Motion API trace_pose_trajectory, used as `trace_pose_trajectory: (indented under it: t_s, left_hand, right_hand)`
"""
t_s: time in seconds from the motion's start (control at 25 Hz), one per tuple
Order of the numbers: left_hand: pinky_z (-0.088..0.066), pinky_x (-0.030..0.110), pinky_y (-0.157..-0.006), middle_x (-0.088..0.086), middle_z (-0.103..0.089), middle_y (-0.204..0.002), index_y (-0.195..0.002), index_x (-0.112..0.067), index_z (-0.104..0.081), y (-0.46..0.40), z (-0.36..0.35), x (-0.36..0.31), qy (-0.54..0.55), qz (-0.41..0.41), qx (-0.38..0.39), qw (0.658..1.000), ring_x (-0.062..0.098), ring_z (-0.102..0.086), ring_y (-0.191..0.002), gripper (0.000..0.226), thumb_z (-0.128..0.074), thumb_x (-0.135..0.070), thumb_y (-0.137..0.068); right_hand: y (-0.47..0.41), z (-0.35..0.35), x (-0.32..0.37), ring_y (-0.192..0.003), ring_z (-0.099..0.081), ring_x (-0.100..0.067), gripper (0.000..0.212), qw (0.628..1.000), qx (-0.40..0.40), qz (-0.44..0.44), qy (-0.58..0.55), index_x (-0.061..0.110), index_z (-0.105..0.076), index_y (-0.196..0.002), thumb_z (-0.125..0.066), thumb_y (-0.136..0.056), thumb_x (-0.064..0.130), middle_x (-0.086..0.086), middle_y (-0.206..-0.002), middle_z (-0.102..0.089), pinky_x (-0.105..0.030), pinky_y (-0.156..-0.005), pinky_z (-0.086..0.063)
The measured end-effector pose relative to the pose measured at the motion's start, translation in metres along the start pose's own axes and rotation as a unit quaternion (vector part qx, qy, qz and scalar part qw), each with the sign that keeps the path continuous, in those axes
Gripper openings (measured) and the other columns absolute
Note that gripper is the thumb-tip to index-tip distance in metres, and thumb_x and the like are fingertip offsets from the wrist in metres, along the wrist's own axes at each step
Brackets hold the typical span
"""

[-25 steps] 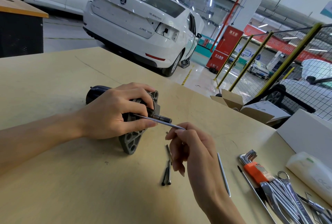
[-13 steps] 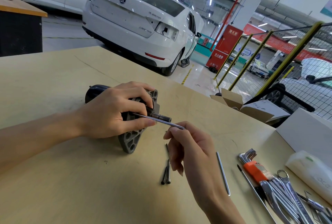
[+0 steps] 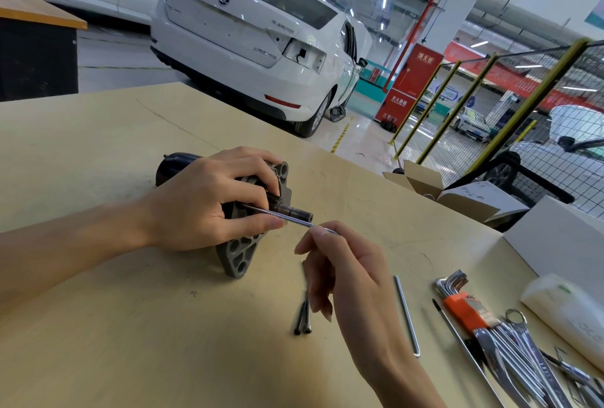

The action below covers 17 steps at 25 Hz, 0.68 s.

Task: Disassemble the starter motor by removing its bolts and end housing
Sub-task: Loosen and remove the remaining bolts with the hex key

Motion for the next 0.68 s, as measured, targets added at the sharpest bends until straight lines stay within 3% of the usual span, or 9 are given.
trace_pose_trajectory:
  t_s: [0.68]
  left_hand:
    - [-0.044,0.035,-0.104,-0.003,-0.067,-0.106,-0.077,-0.014,-0.075,0.0003,0.0005,-0.0004,0.003,0.0,-0.003,1.0,0.017,-0.05,-0.132,0.033,-0.062,-0.042,-0.089]
  right_hand:
    - [-0.0003,-0.0029,-0.0053,-0.041,-0.044,-0.014,0.035,1.0,0.012,-0.007,0.011,0.017,-0.062,-0.068,-0.048,-0.098,0.026,0.0,-0.048,-0.049,-0.019,-0.041,-0.034]
Point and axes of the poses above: each hand's wrist, its own y-axis away from the middle knuckle, its own z-axis out of the back of the hand, x = y × z, the point moved 10 cm from there along -y, towards the middle knuckle
